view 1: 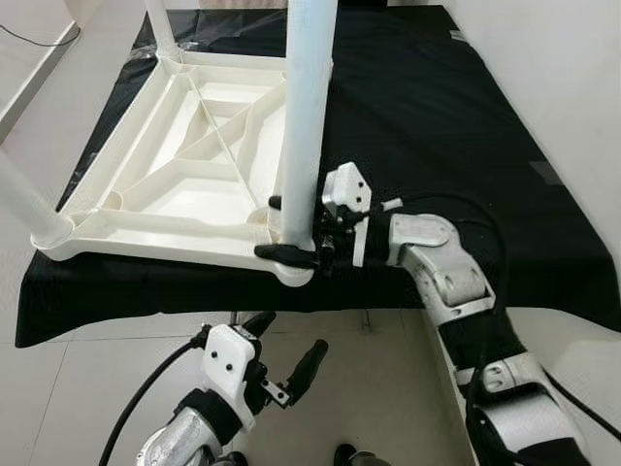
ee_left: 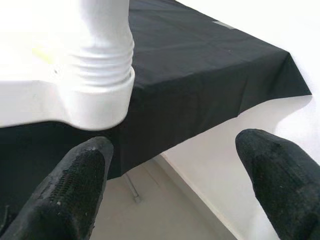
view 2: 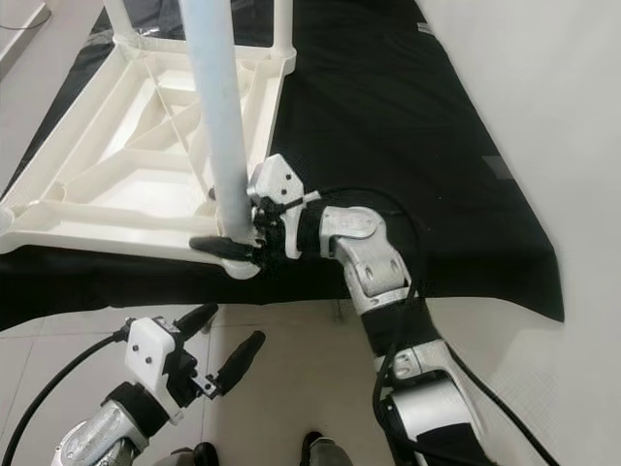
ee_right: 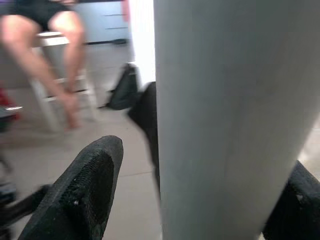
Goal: Building children table
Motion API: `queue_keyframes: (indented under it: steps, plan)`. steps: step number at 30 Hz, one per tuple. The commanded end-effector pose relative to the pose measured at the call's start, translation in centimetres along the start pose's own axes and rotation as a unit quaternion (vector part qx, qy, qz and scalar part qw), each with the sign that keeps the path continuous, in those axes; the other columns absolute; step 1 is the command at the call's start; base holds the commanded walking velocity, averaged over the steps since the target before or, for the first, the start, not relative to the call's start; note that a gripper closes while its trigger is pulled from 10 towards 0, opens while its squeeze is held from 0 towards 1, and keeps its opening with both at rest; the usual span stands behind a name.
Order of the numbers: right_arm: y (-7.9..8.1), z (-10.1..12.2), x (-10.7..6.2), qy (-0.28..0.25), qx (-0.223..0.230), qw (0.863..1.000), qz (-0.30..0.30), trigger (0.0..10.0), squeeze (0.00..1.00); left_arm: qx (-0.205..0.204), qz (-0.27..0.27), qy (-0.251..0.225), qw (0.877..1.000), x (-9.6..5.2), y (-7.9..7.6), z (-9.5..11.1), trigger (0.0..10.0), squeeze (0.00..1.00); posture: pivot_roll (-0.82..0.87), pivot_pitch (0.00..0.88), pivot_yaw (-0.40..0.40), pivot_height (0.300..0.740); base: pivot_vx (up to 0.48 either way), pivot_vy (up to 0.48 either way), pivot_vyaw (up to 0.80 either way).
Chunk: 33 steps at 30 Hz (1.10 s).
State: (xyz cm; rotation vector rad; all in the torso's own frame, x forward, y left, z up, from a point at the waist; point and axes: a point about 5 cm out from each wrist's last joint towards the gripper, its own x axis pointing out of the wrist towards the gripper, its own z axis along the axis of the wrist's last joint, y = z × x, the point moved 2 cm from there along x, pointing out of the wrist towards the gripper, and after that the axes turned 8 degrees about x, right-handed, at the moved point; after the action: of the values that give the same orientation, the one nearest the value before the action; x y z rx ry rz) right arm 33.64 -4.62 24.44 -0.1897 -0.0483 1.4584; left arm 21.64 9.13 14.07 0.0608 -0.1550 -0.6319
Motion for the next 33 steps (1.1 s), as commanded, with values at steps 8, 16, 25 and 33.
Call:
queue_keyframes:
  steps: [8,16,25,33]
  plan:
    - [0.9,-0.2,0.8,0.02,-0.005,0.995,0.094,10.0,0.0,0.005,-0.001,0.009,1.0,-0.5,-0.3,-0.1,10.0,0.0,0.06,0.281,-0.057,0.74,0.0,0.0,0.0]
    - [-0.3,-0.7,0.9,0.026,-0.008,0.998,0.062,0.0,0.0,0.008,0.003,0.01,1.0,-0.6,-0.2,-0.2,10.0,0.0,0.06,0.28,-0.056,0.74,0.0,0.0,0.0]
    - [-1.2,-1.9,-0.2,0.039,0.002,0.999,-0.009,0.0,0.0,0.005,0.001,0.006,1.0,-0.4,-0.3,0.0,10.0,0.0,0.05,0.282,-0.05,0.74,0.0,0.0,0.0]
    - [-3.5,-7.0,-2.2,0.04,0.089,0.894,-0.438,0.0,0.0,0.003,0.003,0.006,1.0,-0.4,-0.2,0.0,10.0,0.0,0.04,0.282,-0.058,0.74,0.0,0.0,0.0]
